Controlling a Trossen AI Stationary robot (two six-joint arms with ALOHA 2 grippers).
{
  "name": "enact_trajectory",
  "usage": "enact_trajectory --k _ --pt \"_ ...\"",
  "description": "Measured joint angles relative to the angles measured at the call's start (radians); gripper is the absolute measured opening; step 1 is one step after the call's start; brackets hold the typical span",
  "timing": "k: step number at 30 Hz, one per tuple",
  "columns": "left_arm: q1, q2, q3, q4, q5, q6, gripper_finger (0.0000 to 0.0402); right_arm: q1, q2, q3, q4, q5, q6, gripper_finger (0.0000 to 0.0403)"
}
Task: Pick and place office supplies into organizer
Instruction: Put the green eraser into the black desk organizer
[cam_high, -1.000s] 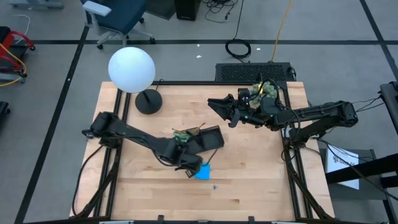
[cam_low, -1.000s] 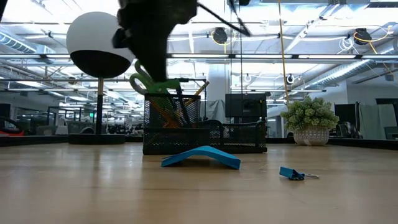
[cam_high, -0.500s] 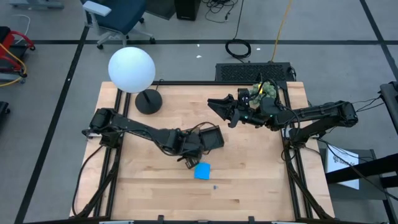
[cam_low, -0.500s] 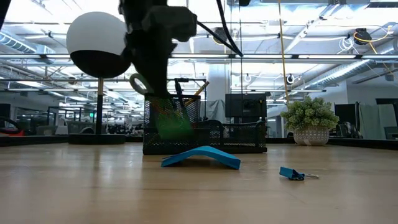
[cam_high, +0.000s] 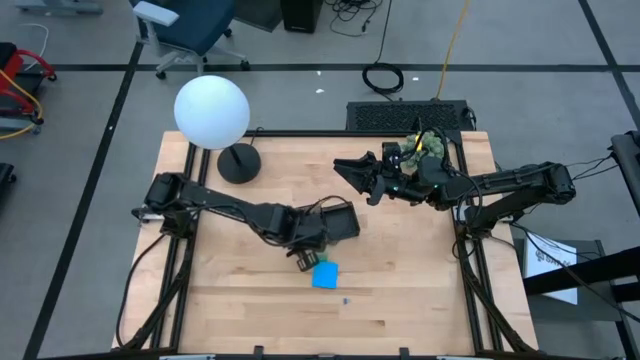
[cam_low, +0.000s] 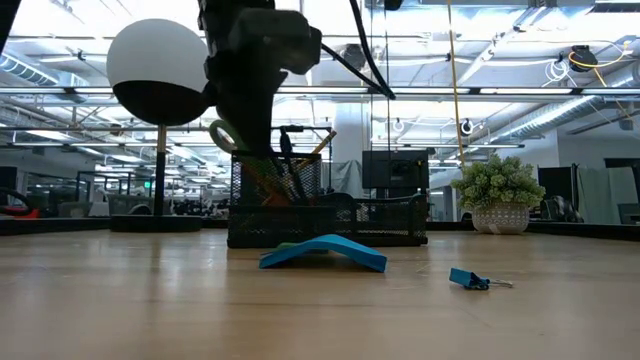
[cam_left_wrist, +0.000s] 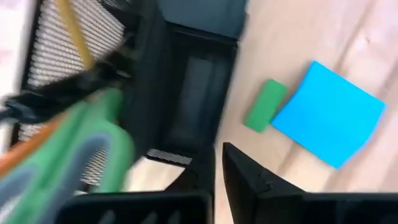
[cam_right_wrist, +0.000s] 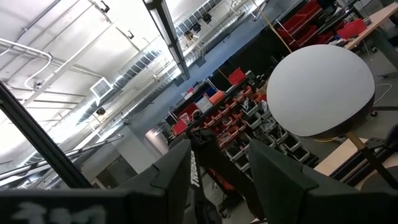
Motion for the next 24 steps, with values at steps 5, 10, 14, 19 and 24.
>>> enact_trajectory --k 5,10,14,19,24 --pt "-0.040 0.000 0.000 0.031 0.022 0.030 0.0043 0.000 0.000 0.000 0.000 0.000 0.000 0.0151" --pt "-0.059 0.000 0.000 0.053 0.029 0.102 0.0069 0.000 0.000 0.000 0.000 0.000 0.000 0.0151" --pt "-0.059 0.000 0.001 0.045 0.076 0.174 0.0090 0.000 0.000 0.000 0.000 0.000 0.000 0.0151" --pt "-0.040 0.025 0.002 -0.012 0.109 0.254 0.0114 0.000 0.000 0.000 0.000 0.000 0.000 0.0151" --pt "-0.036 0.033 0.005 -0.063 0.115 0.299 0.0124 0.000 0.000 0.000 0.000 0.000 0.000 0.0151"
